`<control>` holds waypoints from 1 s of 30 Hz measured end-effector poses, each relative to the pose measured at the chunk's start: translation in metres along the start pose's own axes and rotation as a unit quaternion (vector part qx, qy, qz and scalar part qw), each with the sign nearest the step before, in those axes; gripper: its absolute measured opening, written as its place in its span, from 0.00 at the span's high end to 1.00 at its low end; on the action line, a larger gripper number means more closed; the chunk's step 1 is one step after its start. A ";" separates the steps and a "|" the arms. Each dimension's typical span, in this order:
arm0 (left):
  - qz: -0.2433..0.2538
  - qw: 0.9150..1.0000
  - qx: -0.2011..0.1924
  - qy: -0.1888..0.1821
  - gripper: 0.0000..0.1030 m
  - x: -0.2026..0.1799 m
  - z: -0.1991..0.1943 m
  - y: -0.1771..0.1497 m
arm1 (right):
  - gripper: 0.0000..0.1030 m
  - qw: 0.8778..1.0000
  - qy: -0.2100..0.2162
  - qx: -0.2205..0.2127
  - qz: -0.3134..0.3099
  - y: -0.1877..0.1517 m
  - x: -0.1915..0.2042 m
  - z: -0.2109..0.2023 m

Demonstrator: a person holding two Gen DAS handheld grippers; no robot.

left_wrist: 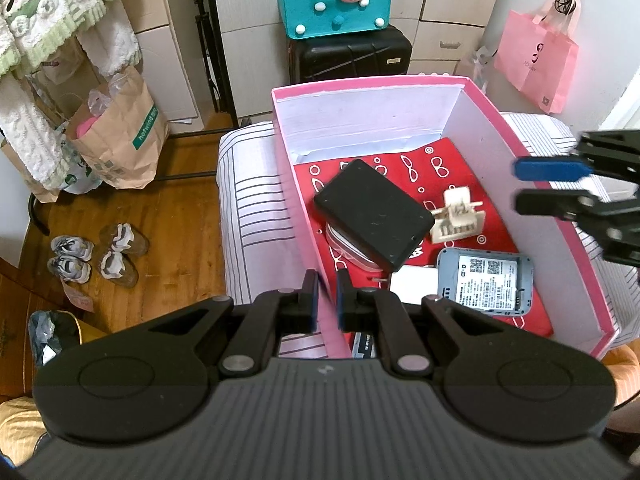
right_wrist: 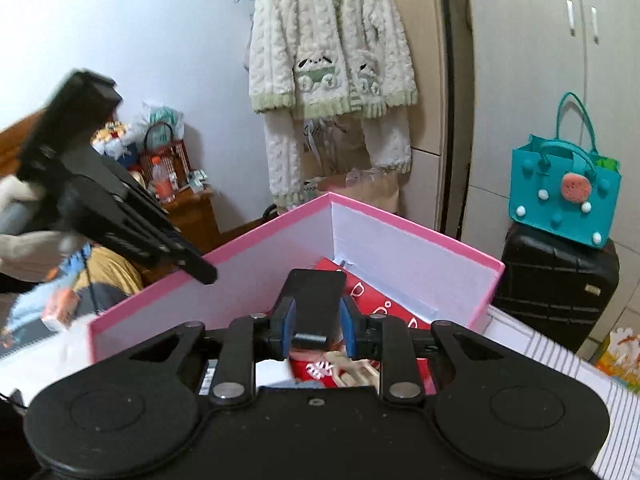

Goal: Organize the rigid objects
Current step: 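Carry the white plug adapter into the pink box and release it, then grasp the silver keys with the right gripper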

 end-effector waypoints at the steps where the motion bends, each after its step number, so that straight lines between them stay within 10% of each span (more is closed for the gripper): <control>1: 0.000 1.000 -0.001 0.000 0.92 0.000 0.000 0.000 | 0.70 1.000 -0.001 0.003 0.009 -0.003 -0.003 -0.007; 30: -0.020 1.000 -0.015 0.008 0.92 0.003 -0.001 -0.001 | 0.52 0.977 -0.125 0.142 0.100 -0.156 -0.078 -0.057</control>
Point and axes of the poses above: each gripper's, at about its wrist camera, not at the fingertips, and z roughly the way its jaws point, x to its left, y to its top, the point moved 10 cm from there along z, roughly the way its jaws point, and after that the axes turned 14 degrees about -y, right-handed, at the moved point
